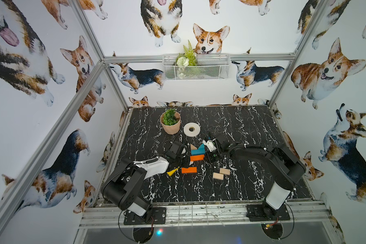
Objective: Assemble a carrot with building blocks
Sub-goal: Assemble the building block at the center of the board.
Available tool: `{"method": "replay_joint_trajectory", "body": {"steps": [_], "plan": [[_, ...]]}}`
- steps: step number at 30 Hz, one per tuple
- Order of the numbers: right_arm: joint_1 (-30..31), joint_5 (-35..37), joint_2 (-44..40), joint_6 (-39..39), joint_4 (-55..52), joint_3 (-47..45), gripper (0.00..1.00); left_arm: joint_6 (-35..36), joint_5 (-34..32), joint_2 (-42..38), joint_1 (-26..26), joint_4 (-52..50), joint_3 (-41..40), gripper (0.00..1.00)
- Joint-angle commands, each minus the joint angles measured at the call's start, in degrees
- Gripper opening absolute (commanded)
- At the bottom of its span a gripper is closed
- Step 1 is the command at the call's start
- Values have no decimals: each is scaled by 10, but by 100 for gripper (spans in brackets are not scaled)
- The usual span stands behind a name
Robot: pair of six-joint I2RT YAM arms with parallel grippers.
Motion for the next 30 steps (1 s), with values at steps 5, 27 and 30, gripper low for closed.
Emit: {"method": "replay_joint_trajectory", "body": {"steps": [5,27,30], "plan": [[-1,5,14,-3,-7,10,10,-3,1,13,0,11,10,11],[-9,0,41,-1,-29,29,10,-1,6,44,-1,15,31,12],[-9,0,39,-1,-29,28,9,1,5,46,-1,12,34,12]]}}
